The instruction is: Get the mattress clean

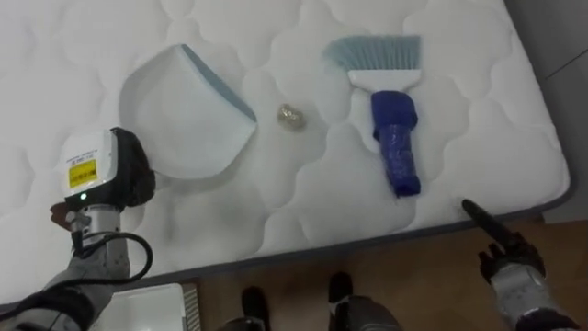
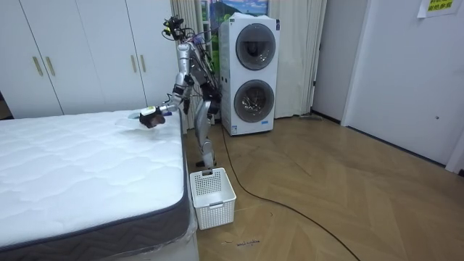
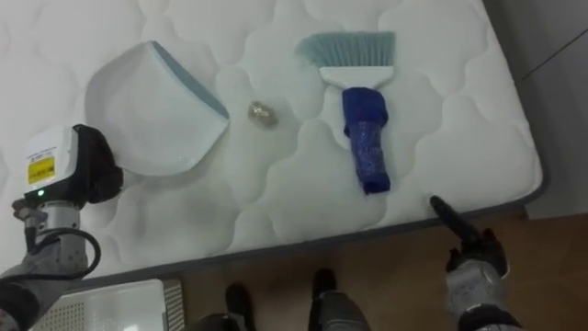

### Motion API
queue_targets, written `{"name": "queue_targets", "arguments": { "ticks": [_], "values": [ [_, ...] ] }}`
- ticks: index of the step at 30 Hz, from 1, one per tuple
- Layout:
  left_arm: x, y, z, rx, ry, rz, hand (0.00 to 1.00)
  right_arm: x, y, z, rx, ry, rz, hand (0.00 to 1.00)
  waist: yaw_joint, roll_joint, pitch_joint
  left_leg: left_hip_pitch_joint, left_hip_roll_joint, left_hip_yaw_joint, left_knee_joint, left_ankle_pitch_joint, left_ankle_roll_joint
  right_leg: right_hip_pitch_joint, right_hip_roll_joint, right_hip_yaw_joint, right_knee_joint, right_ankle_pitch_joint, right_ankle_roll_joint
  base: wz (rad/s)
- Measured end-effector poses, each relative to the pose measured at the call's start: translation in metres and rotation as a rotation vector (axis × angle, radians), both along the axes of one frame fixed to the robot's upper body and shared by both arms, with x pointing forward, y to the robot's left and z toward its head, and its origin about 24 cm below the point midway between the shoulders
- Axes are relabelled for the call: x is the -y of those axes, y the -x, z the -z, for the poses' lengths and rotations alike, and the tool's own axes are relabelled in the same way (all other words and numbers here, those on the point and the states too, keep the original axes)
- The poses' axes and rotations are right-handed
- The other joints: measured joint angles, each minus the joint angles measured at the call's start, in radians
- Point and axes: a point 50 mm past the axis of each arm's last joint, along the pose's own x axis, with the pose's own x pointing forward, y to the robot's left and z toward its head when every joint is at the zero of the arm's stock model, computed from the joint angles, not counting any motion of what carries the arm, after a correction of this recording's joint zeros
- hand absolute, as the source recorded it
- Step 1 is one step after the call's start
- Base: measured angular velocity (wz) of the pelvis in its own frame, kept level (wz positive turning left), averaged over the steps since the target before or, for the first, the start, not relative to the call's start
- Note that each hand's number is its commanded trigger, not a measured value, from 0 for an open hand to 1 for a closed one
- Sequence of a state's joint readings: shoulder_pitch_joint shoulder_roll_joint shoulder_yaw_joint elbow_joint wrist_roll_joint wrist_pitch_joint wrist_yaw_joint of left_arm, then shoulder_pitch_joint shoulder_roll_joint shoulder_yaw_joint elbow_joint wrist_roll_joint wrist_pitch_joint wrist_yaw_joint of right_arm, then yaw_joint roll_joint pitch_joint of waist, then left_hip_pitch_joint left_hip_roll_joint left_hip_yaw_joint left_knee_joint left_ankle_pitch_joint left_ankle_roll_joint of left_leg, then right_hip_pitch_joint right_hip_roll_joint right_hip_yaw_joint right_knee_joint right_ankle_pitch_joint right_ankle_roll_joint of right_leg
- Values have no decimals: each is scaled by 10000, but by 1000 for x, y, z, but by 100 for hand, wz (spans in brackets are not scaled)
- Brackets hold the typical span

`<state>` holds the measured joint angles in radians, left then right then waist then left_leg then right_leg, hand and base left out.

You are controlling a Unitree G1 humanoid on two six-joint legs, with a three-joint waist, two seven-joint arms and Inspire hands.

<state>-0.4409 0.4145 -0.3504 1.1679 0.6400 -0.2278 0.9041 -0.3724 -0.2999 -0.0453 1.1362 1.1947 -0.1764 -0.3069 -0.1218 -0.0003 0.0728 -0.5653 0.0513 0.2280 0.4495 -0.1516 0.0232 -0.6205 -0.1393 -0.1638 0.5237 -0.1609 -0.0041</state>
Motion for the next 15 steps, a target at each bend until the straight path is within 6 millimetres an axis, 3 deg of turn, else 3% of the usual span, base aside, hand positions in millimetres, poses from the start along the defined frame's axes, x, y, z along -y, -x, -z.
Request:
{"name": "queue_targets", "arguments": {
  "ticks": [5, 7, 12, 15],
  "values": [
    [1, 0, -2, 294, -67, 74, 100, 8, -10, -18, 49, 874, 533, 0, -265, -229, -14, -171, 86, 357, 212, -33, 54, -116, -71, -1, 127, -127, 32, 8],
    [1, 2, 1, 221, 100, -5, 100, 10, -17, -33, -188, 2298, 387, 0, -406, -251, -16, -171, 75, 424, 226, -34, 57, -113, -122, -26, 169, -135, 46, 4],
    [3, 2, 3, 48, 267, 50, 100, 11, -30, -57, -649, 5205, 33, 0, -356, -280, -15, -126, 66, 445, 208, -34, 58, -129, -126, -6, 190, -112, 55, -2],
    [4, 2, 5, -195, 355, 50, 100, 6, -38, -67, -973, 6585, -295, 0, -230, -424, -17, -41, 77, 654, 184, -35, 59, -214, -174, 84, 363, -145, 12, -9]
  ]
}}
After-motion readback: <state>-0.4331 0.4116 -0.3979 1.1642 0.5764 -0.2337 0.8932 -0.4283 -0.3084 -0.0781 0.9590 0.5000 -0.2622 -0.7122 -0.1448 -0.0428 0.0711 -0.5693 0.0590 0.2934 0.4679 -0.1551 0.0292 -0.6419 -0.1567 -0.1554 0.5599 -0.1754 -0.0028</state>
